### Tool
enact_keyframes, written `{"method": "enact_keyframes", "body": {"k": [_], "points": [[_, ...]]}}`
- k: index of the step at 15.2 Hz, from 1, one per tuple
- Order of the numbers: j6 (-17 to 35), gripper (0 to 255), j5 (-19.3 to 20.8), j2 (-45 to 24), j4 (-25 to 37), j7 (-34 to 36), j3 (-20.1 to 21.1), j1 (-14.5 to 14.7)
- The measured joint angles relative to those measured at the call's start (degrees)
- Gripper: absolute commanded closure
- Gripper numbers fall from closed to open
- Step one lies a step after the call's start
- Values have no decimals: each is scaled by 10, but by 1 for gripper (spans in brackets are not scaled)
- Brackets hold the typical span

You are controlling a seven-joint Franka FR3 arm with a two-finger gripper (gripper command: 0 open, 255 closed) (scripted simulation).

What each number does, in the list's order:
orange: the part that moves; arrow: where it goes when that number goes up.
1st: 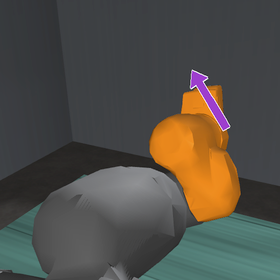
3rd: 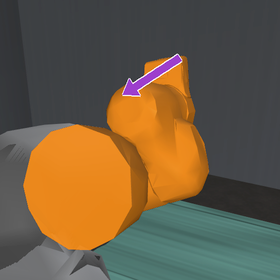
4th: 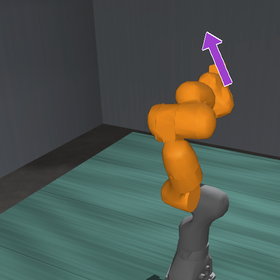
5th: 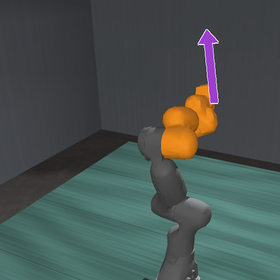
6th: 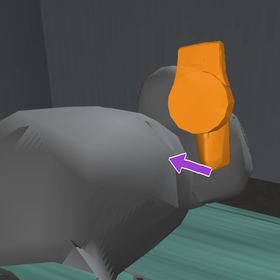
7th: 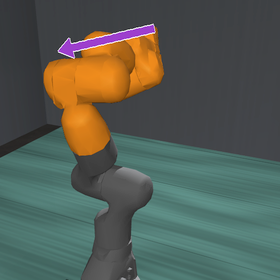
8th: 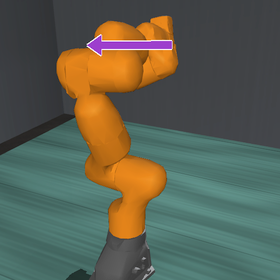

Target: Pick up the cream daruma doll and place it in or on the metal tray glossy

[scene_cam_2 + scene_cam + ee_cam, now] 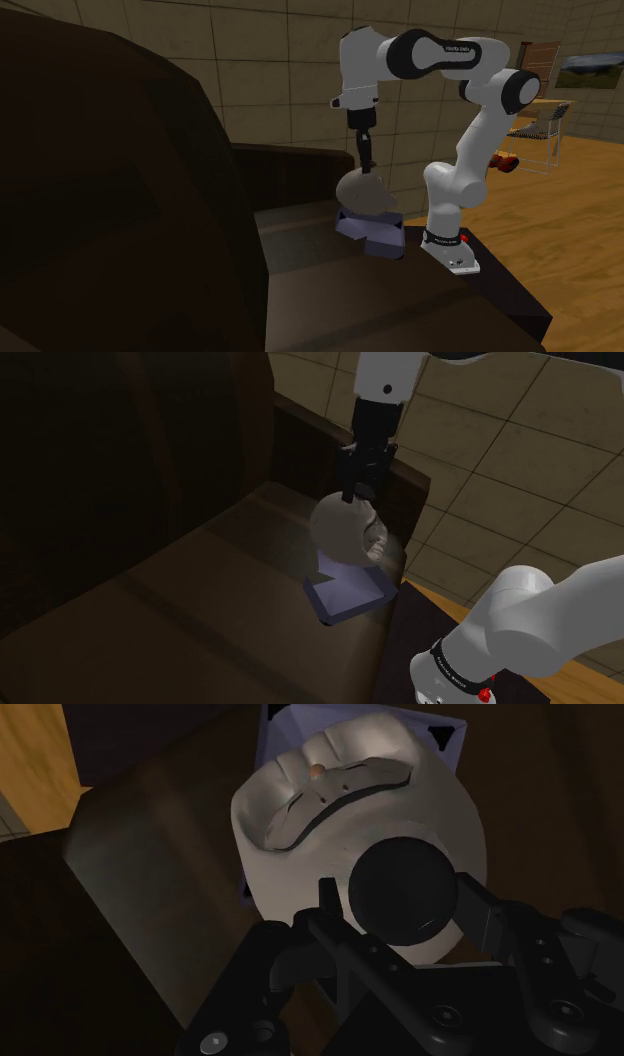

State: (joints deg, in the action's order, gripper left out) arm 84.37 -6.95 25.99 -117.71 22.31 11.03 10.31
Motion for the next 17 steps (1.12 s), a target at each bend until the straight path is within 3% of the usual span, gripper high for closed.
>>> {"method": "enact_keyframes", "body": {"k": [9,15,16,17], "points": [[68,255,-4,11,-79,-3,5,2],[75,255,-5,10,-85,-3,5,3],[75,0,-5,10,-85,-3,5,3],[75,0,-5,10,-85,-3,5,3]]}}
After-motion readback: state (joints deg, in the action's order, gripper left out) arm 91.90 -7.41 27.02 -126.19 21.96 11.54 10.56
